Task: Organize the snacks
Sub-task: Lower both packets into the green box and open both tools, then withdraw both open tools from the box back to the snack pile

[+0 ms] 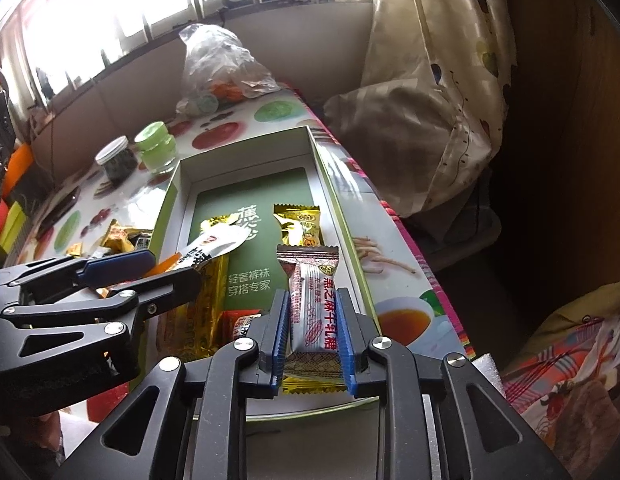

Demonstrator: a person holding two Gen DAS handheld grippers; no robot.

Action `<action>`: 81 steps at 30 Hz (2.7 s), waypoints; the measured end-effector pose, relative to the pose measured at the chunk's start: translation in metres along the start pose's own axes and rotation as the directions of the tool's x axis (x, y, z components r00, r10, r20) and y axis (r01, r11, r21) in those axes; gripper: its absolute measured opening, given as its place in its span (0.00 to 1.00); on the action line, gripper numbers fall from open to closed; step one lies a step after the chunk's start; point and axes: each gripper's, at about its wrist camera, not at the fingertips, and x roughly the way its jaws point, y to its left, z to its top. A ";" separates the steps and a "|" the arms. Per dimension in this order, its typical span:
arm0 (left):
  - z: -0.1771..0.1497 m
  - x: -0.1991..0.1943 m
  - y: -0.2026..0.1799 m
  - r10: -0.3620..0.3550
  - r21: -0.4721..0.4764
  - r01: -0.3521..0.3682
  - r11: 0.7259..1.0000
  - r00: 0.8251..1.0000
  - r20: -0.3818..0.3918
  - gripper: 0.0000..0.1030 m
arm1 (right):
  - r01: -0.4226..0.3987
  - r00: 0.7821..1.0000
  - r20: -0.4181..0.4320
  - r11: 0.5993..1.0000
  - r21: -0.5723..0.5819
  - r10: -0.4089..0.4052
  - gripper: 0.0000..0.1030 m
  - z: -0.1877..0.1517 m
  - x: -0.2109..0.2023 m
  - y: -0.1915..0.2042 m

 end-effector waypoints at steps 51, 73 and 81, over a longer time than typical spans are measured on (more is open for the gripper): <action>-0.012 -0.039 0.011 -0.019 -0.026 0.021 0.999 0.998 0.063 0.52 | 0.030 0.998 0.060 1.000 0.008 -0.031 0.45 -0.002 -0.031 0.004; -0.037 -0.060 0.067 0.031 -0.112 -0.023 0.993 0.997 0.069 0.52 | -0.060 0.995 0.076 0.989 -0.135 0.071 0.45 0.007 -0.024 0.068; -0.046 -0.070 0.112 0.093 -0.190 -0.077 0.979 0.993 0.072 0.52 | -0.100 0.993 0.046 0.977 -0.189 0.111 0.45 0.009 -0.009 0.095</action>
